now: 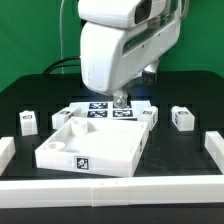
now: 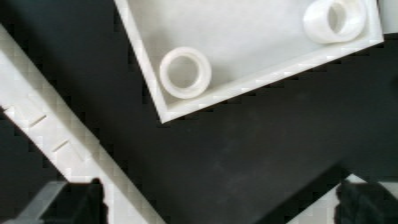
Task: Assemble one leg
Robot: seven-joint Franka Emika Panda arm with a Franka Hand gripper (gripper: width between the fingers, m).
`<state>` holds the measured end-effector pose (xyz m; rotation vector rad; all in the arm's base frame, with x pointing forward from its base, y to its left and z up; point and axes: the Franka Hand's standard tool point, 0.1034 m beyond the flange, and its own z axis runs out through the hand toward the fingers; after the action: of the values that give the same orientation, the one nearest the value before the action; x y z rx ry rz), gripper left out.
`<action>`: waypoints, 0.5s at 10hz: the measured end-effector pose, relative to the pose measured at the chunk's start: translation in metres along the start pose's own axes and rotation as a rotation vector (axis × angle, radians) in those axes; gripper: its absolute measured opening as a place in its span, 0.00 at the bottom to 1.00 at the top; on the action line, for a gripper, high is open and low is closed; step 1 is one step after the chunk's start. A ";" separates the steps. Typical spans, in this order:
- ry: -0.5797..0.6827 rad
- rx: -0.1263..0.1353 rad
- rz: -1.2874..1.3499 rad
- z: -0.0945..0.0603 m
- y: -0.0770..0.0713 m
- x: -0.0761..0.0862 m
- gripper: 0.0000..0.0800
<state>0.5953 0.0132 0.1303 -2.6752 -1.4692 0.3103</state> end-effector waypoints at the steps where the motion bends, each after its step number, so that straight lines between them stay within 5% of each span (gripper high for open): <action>1: 0.000 0.000 0.000 0.000 0.000 0.000 0.81; 5: 0.000 0.001 0.000 0.000 0.000 0.000 0.81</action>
Offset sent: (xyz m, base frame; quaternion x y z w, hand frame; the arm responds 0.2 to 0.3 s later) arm 0.0000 0.0000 0.0000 0.0000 0.0000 0.0000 1.0000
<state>0.5950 0.0132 0.1299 -2.6746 -1.4692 0.3113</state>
